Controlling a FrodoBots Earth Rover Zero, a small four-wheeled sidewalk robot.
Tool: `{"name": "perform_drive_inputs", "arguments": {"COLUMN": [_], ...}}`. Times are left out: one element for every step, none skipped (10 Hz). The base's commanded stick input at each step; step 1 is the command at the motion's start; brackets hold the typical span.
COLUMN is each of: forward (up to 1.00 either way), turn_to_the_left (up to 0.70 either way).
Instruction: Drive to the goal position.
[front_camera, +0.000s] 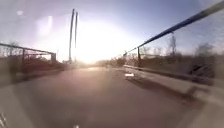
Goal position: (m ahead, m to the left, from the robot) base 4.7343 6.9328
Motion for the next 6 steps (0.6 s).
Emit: {"name": "perform_drive_inputs", "arguments": {"forward": [0.70,0.70,0.70,0.70,0.70,0.70], "turn_to_the_left": [0.00,0.00,0.00,0.00,0.00,0.00]}}
